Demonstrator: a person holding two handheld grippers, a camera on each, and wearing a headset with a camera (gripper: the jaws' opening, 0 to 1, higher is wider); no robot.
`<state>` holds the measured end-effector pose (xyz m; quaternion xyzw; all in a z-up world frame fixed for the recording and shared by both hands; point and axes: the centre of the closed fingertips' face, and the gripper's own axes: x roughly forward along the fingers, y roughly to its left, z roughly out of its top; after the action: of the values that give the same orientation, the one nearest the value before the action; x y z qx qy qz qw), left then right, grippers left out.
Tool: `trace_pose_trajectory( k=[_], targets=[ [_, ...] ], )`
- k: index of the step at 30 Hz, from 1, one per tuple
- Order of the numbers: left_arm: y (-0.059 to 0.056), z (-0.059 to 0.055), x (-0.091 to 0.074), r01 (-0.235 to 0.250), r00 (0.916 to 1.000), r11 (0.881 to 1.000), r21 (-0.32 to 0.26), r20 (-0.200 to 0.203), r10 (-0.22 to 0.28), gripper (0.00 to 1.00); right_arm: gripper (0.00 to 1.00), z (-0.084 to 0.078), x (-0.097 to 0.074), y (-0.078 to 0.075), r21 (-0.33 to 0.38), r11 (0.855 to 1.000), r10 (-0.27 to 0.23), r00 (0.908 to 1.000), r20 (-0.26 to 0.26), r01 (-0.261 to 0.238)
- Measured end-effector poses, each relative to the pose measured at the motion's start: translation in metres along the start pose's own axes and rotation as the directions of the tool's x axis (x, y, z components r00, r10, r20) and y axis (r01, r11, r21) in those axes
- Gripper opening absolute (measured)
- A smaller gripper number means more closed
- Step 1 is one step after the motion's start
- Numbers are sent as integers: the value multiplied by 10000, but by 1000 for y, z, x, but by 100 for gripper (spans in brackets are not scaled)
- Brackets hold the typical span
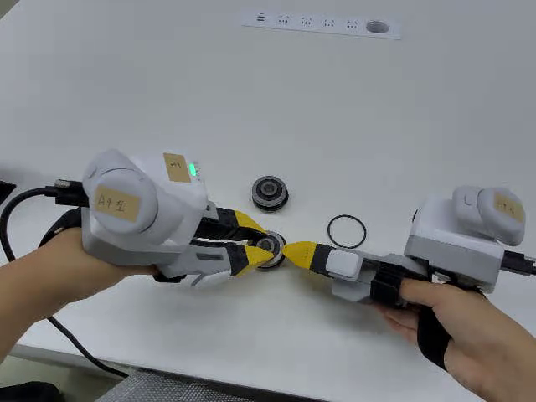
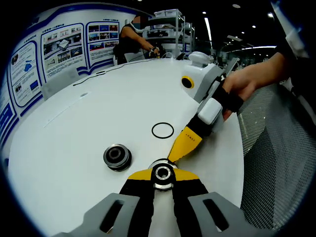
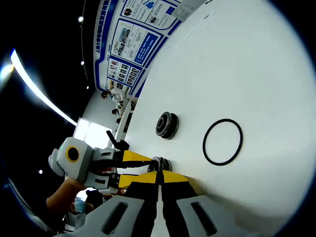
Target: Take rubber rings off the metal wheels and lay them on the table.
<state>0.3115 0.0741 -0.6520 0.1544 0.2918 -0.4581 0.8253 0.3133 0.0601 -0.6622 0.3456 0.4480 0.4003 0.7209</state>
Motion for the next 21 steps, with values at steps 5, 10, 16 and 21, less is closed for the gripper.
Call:
trace_pose_trajectory(
  k=[5,10,16,21],
  targets=[
    [0,0,0,-1,10000,10000,-69,-8,1,13,2,0,0,1,59,10000,-40,10000,-39,41],
    [1,-1,0,-11,10000,9999,-129,-37,11,13,1,-1,-1,2,195,9997,-111,9999,-10,111],
    [1,-1,0,-20,10000,9999,-124,-35,20,13,1,0,0,5,1,9999,-148,9999,25,148],
    [1,-1,1,-19,10000,9999,-120,-34,18,13,1,0,1,7,-165,9997,-171,9998,-49,170]
  ],
)
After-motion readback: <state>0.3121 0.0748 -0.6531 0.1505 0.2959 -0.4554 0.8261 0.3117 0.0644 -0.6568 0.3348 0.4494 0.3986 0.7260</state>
